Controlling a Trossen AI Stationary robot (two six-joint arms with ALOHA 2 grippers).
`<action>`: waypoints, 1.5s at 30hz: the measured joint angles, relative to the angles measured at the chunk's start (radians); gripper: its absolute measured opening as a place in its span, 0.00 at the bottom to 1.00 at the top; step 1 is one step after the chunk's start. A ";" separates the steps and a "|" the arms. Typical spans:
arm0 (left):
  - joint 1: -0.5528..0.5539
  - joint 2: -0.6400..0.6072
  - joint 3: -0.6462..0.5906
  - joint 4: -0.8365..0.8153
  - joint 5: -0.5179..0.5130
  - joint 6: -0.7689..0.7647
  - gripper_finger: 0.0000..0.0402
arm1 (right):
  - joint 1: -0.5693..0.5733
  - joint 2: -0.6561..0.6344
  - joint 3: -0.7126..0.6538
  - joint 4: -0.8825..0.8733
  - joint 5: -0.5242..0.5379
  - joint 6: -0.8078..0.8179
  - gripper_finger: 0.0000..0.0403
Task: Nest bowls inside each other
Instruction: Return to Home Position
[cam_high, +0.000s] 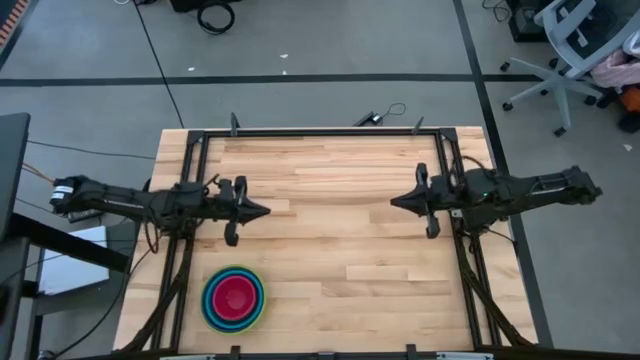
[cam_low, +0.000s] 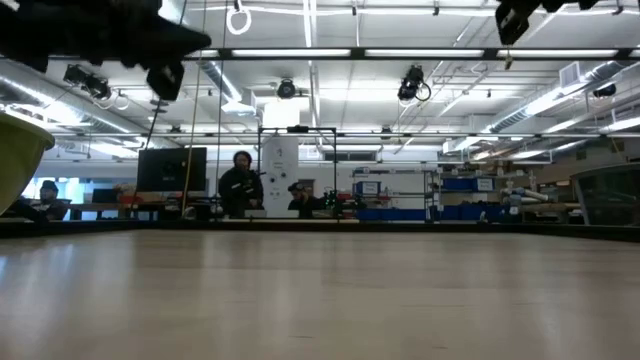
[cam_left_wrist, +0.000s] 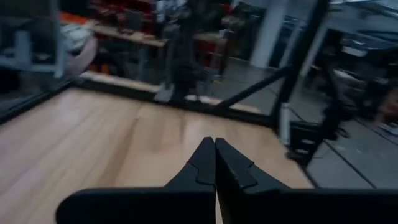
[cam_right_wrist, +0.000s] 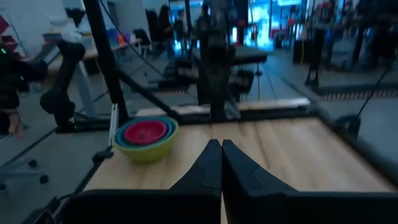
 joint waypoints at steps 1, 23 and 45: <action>0.000 -0.002 -0.021 0.010 -0.021 -0.006 0.00 | -0.002 -0.018 0.000 -0.002 0.000 -0.012 0.01; 0.005 -0.435 -0.083 -0.290 -0.051 0.107 0.00 | -0.043 -0.327 -0.256 0.042 0.016 0.062 0.01; -0.009 -0.566 -0.262 -0.168 -0.157 0.041 0.00 | -0.080 -0.584 -0.367 -0.089 -0.044 0.079 0.01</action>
